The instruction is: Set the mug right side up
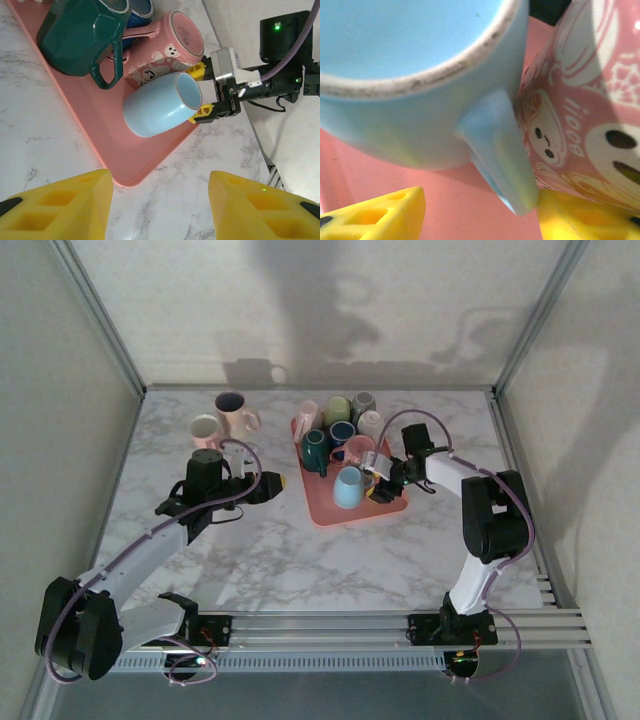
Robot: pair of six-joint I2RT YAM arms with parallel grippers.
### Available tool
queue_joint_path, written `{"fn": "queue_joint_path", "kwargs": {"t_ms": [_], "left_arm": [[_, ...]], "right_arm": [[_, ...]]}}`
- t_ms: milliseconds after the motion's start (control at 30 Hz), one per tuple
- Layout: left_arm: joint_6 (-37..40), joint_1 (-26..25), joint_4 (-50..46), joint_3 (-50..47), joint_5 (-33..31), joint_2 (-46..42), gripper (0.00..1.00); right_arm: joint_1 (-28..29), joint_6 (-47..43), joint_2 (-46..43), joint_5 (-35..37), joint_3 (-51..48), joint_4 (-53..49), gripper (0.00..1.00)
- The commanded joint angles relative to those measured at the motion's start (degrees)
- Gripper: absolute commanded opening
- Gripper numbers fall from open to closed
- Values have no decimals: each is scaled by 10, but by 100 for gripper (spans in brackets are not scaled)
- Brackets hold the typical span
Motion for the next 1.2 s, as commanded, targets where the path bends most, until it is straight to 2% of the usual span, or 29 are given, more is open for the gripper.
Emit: {"fn": "queue_joint_path", "kwargs": {"t_ms": [0,167,267,400,567,800,900,1167], "left_arm": [[8,-5,15,7,14,1,53],[7,-5,13,9,16,2,53],[9,-6,13,10,16,1,53],[10,-5,9,15,17,6,53],[10,-6,10,14,17,6,53],[8,-6,15,6,15,1,53],[5,-6,18,4,16,1,53],[9,-6,11,4,13,-9,52]], "right_arm": [[15,-6,-29,-12,-17,-20,60],[26,15,-58,-8,-21,-68,57],[37,26,-84,0,-43,-66,55],[40,92,-108,9,-57,-50,51],[41,134,-104,34,-49,-37,51],[56,100,-68,50,-4,-80,49],[66,86,-51,60,14,-96,44],[96,49,-19,100,45,-125,41]]}}
